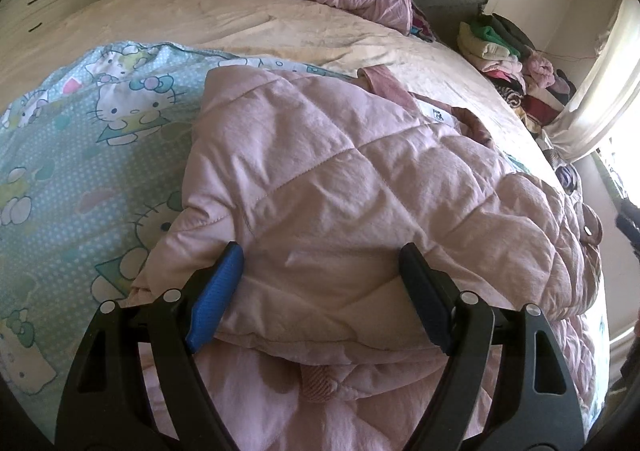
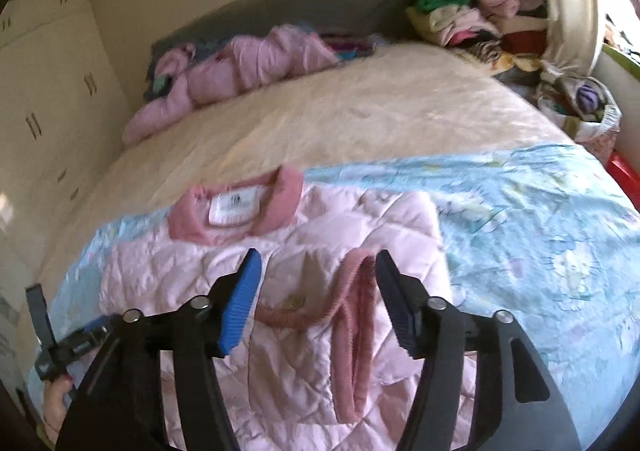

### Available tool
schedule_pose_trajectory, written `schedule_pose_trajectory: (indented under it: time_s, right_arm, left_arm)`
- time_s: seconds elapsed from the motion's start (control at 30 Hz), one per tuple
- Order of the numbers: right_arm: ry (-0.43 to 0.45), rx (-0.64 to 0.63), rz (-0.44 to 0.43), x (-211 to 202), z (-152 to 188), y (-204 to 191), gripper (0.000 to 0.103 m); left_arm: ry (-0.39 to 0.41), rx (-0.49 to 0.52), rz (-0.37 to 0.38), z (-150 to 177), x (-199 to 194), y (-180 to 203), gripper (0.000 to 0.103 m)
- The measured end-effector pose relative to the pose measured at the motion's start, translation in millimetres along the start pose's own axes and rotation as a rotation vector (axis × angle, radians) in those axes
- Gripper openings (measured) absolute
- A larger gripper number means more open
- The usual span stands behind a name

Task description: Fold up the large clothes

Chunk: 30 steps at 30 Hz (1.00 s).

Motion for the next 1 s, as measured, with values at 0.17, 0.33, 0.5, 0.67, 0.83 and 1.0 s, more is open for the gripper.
schedule_pose_trajectory:
  time_s: [0.17, 0.33, 0.5, 0.67, 0.83, 1.0]
  right_arm:
    - [0.006, -0.09, -0.062, -14, 5, -36, 0.069]
    - [-0.044, -0.179, -0.102, 1, 21, -82, 0.077]
    - [-0.115, -0.251, -0.067, 32, 43, -109, 0.077]
    - [-0.205, -0.273, 0.007, 67, 62, -109, 0.077]
    - [-0.281, -0.271, 0.02, 97, 80, -101, 0.079]
    - [-0.287, -0.262, 0.027, 111, 90, -98, 0.081]
  left_arm:
    - [-0.003, 0.002, -0.005, 0, -1, 0, 0.073]
    - [-0.007, 0.008, -0.012, 1, -1, 1, 0.073]
    - [-0.007, 0.024, -0.031, 2, -1, 4, 0.073]
    - [-0.009, 0.024, -0.032, 3, 0, 4, 0.073]
    - [-0.01, 0.029, -0.035, 3, 1, 5, 0.073]
    - [-0.008, 0.036, -0.044, 3, 1, 5, 0.073]
Point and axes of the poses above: each gripper's, at about its wrist camera, not at the fingertips, and x roughly the way its jaws point, y to its right, z to its underside, the point moved 7 cm from there along x, roughly the way its jaws point, and after that the axes turned 4 degrees about z, right-handed, at the moved point
